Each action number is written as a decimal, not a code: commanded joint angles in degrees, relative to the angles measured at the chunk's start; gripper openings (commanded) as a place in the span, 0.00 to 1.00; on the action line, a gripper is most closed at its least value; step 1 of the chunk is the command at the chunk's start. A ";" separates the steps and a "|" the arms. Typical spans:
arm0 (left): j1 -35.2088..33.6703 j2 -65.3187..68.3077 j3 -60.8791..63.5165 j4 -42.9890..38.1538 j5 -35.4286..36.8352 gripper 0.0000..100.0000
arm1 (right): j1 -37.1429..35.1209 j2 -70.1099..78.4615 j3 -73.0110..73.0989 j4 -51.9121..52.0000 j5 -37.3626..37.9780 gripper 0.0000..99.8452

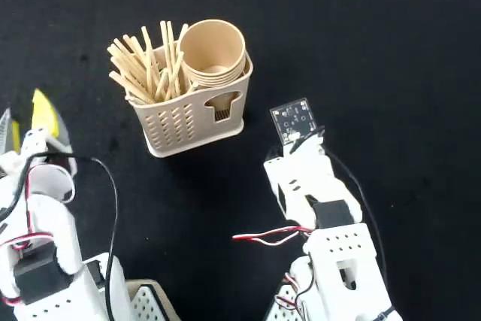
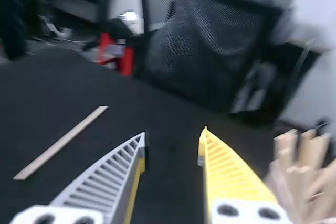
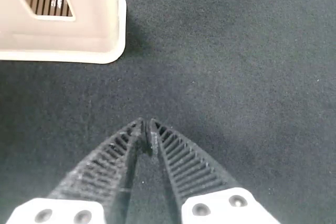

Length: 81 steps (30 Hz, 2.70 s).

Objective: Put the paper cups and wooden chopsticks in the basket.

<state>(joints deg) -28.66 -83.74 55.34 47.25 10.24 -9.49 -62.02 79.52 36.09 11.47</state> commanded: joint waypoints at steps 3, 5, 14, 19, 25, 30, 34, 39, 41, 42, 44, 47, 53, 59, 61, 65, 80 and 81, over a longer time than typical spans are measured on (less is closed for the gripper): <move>-9.27 14.51 -4.00 1.76 -19.08 0.18 | 0.26 -0.84 -0.48 -1.14 0.53 0.01; -12.26 22.33 -5.67 0.44 -22.77 0.18 | 0.26 -0.84 -0.48 -1.14 0.53 0.01; -20.09 60.57 -27.38 -1.93 -31.56 0.17 | 0.26 -0.84 -0.48 -1.14 0.53 0.01; -20.44 77.63 -42.68 -1.41 -32.70 0.17 | 0.26 -0.84 -0.48 -1.14 0.53 0.01; -19.91 97.76 -59.65 -1.58 -38.33 0.17 | 0.26 -0.84 -0.48 -1.14 0.53 0.01; -20.35 115.60 -78.29 -1.32 -38.15 0.17 | 0.26 -0.84 -0.48 -1.14 0.53 0.01; -19.38 127.47 -91.74 0.18 -38.07 0.17 | 0.26 -0.84 -0.48 -1.14 0.53 0.01; -19.47 138.64 -111.96 8.18 -38.42 0.18 | 0.26 -0.84 -0.40 -1.14 0.53 0.01; -20.18 143.21 -119.69 10.81 -38.15 0.18 | 0.26 -0.84 -0.40 -1.14 0.53 0.01; -20.18 145.49 -123.03 12.04 -38.42 0.18 | 0.26 -0.84 -0.40 -1.14 0.53 0.01; -20.26 150.07 -128.75 14.24 -38.51 0.18 | 0.26 -0.84 -0.40 -1.14 0.53 0.01; -20.35 156.40 -134.20 15.30 -39.65 0.18 | 0.26 -0.84 -0.40 -1.05 0.53 0.01; -21.05 165.54 -135.60 14.77 -42.02 0.17 | 0.35 -0.84 -0.40 -1.05 0.53 0.01; -22.02 169.05 -135.60 15.21 -41.93 0.06 | 0.35 -0.84 -0.40 -1.05 0.53 0.01; -22.29 169.49 -135.52 15.21 -41.93 0.04 | 0.35 -0.84 -0.40 -1.05 0.53 0.01; -22.99 170.73 -135.25 15.30 -41.76 0.03 | 0.35 -0.84 -0.40 -1.05 0.53 0.01; -22.20 169.76 -150.81 36.84 -42.11 0.03 | 0.35 -0.84 -0.40 -1.05 0.53 0.01; -22.11 169.67 -150.73 38.24 -42.55 0.03 | 0.35 -0.84 -0.40 -1.05 0.53 0.01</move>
<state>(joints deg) -48.79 86.11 -92.26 77.93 -31.60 -9.49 -62.02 79.52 36.09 11.47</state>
